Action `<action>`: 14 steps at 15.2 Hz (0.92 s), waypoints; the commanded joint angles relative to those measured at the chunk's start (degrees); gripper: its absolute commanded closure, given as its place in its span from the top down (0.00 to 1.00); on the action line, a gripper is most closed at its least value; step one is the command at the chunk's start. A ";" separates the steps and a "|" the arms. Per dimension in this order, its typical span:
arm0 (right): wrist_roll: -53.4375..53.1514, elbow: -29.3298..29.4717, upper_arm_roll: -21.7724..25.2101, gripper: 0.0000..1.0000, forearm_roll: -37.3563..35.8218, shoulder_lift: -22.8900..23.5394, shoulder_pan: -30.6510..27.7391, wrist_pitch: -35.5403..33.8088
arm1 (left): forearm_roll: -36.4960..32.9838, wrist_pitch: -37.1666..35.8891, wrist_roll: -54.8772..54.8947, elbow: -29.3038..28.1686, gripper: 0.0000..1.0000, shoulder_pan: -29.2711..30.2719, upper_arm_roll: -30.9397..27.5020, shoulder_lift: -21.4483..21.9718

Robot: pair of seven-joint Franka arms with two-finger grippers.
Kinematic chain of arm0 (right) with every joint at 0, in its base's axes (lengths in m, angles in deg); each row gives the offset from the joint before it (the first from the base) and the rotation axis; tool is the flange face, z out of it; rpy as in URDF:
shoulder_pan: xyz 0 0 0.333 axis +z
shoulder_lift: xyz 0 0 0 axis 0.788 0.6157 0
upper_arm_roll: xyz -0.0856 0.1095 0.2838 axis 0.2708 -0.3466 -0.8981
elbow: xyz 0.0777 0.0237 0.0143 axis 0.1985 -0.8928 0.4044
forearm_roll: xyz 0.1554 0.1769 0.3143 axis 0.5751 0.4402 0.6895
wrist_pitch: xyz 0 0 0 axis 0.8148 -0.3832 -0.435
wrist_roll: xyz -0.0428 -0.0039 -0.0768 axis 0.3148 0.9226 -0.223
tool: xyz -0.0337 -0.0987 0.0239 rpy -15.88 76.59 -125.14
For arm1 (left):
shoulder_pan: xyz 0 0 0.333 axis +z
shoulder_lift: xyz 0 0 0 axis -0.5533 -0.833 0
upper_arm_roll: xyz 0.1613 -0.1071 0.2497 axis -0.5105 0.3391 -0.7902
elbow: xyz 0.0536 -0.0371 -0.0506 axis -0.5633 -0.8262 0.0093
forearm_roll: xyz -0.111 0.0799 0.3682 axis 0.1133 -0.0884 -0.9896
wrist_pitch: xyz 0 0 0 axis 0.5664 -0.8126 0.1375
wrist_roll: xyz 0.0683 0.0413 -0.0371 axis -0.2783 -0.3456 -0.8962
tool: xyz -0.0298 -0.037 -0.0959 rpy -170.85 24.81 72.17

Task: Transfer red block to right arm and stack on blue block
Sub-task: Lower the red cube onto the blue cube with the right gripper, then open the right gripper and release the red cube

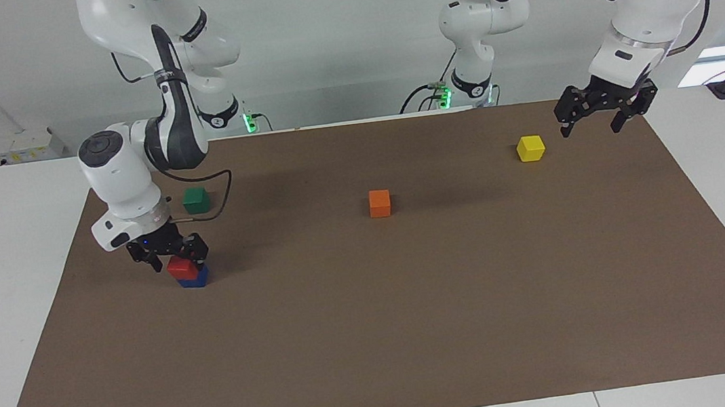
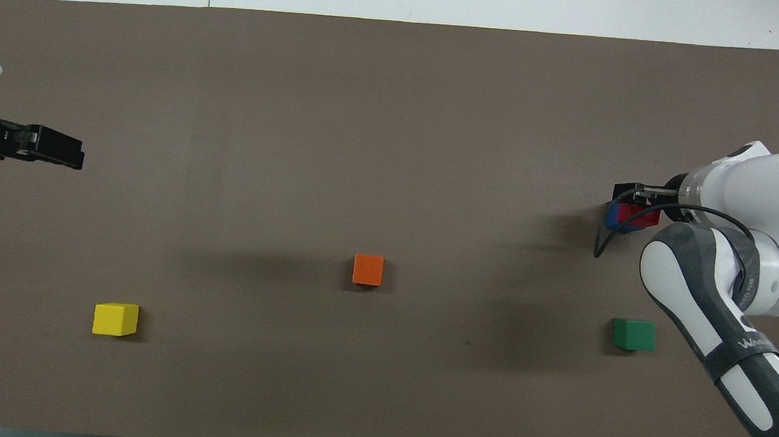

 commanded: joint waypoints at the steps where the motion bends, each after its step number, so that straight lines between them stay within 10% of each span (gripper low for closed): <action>1: 1.09 6.60 -0.36 1.00 0.72 -0.35 -0.52 -10.52 | -0.94 -0.85 -0.54 -0.50 1.00 0.21 -0.01 0.96; 14: 4.33 26.56 -0.36 1.00 0.54 -8.80 -0.34 -48.70 | -0.94 -0.85 -0.54 -0.50 1.00 0.21 -0.01 0.96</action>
